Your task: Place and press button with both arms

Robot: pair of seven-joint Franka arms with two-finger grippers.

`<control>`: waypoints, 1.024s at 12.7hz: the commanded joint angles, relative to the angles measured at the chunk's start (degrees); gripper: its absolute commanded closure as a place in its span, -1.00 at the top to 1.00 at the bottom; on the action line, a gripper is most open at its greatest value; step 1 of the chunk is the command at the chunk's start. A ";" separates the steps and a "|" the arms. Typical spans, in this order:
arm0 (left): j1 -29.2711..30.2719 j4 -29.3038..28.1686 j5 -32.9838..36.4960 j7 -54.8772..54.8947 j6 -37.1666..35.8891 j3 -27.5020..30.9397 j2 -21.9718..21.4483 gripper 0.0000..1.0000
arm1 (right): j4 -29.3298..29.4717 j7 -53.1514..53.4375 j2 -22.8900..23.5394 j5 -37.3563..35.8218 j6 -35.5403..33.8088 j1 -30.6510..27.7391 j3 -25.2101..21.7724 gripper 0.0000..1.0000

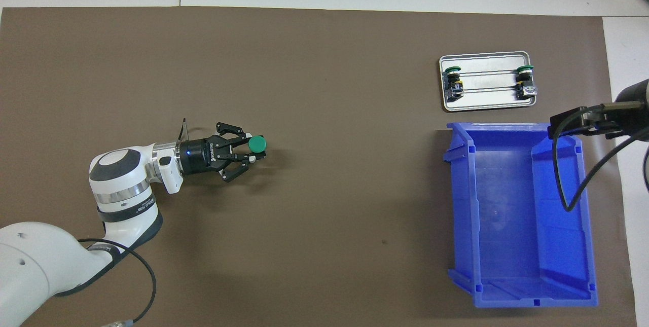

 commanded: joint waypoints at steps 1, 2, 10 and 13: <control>-0.47 0.96 -2.42 3.54 -3.33 0.23 2.99 -0.58 | -1.32 -0.10 -1.21 -0.46 -0.37 -0.50 0.15 1.00; -0.82 0.87 -2.86 3.63 -3.87 0.22 3.08 -0.59 | -1.49 -0.19 -1.21 -0.64 -0.45 -0.59 0.07 1.00; -2.84 0.00 -3.57 6.44 -2.90 0.57 3.08 -0.53 | -2.80 -0.11 -1.82 -0.99 0.42 -1.91 0.06 1.00; -2.84 -0.45 -3.30 7.15 -2.56 0.58 3.08 -0.50 | -3.34 -0.19 -1.91 -0.99 1.13 -2.95 0.15 1.00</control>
